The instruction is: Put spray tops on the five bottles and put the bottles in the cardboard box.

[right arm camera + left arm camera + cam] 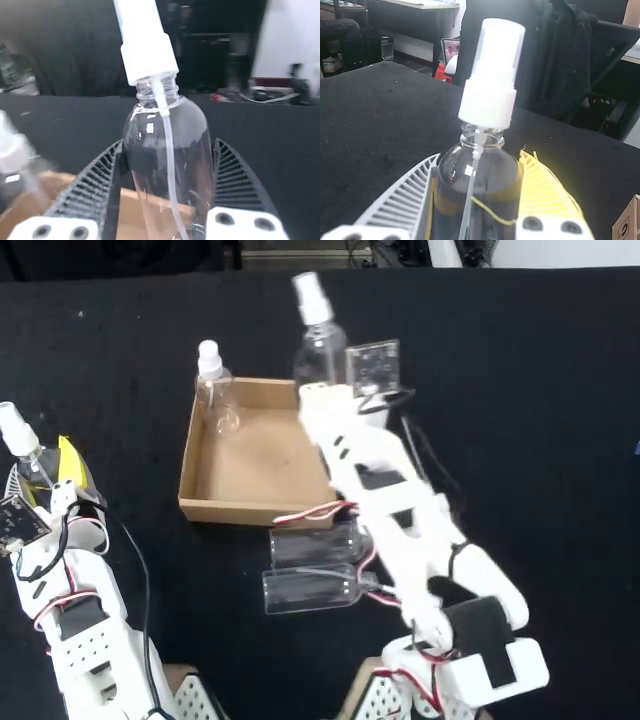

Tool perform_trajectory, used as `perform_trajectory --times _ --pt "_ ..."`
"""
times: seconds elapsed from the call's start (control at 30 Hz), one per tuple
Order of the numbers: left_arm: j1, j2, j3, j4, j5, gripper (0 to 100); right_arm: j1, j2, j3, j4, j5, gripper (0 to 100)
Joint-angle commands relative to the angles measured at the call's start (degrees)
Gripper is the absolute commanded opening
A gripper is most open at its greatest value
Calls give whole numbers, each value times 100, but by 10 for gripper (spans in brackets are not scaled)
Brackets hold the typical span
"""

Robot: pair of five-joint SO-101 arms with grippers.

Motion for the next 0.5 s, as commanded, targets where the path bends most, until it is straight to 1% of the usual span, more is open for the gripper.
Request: perform_trajectory --times 0.0,0.13,0.37,0.47 --pt "-75 -53 127 18 70 30 923 -488 -198 26 -53 184" --pt "-75 -62 127 18 70 30 1925 -593 -207 62 -9 186" --pt "-75 -53 127 18 70 30 3534 -31 -268 26 -9 185" --pt "-66 -53 127 18 70 30 4158 444 -321 -484 0 184"
